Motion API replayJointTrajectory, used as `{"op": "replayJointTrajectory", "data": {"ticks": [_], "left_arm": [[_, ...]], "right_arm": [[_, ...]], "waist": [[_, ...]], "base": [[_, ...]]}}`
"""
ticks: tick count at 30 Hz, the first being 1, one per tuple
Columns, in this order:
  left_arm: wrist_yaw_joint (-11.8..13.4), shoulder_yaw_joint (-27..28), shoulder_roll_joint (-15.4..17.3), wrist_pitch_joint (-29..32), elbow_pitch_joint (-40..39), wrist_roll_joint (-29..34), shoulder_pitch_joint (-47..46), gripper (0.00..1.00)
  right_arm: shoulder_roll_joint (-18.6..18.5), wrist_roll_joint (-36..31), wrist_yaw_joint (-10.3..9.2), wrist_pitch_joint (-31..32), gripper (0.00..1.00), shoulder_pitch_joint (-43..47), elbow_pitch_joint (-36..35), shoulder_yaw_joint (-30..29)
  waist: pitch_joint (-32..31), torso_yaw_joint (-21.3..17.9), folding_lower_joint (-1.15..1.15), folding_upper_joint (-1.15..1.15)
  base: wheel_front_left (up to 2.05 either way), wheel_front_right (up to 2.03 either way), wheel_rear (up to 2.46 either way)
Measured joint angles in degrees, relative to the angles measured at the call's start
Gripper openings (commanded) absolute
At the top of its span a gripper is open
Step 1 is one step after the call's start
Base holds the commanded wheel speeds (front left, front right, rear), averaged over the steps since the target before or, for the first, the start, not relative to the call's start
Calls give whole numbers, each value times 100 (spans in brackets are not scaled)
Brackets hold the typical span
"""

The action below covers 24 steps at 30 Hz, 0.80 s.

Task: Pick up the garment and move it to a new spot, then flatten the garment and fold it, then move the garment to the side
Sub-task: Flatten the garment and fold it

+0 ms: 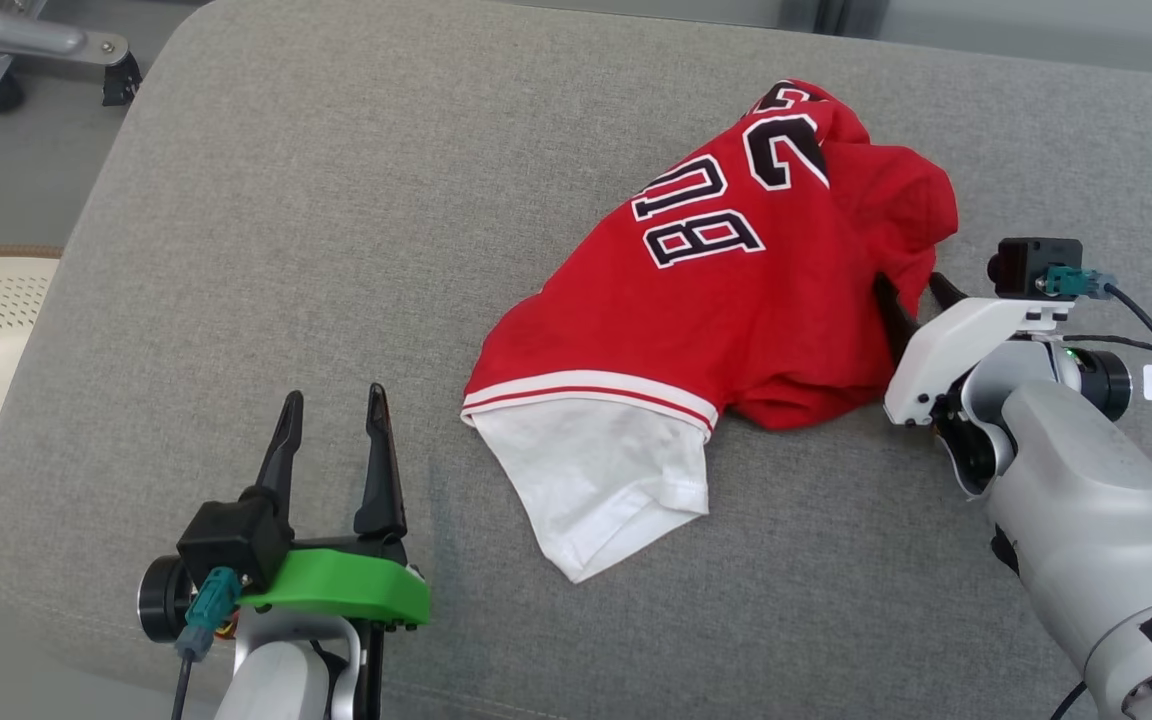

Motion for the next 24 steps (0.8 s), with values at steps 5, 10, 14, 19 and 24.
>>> {"op": "replayJointTrajectory", "data": {"ticks": [5,10,14,19,24], "left_arm": [[24,59,1,0,1,11,40,100],[15,102,0,0,-4,53,94,100],[13,151,-1,0,-8,94,156,100],[-3,180,-1,0,-18,119,181,100],[-36,224,-2,0,-11,155,180,100]], "right_arm": [[-3,-277,0,-438,0,-169,246,-144],[-15,-506,0,-750,0,-225,40,-391],[-59,-726,0,-816,0,117,-556,-778],[58,-1154,0,-824,0,1254,-1870,-1674],[623,-1538,0,-787,0,2493,-2987,-2243]], "waist": [[-86,-32,0,0],[-164,-236,0,0],[-233,-470,0,0],[-290,-797,0,0],[-317,-1077,0,0]], "base": [[0,0,0],[0,0,0],[0,0,0],[0,0,0],[0,0,0]]}}
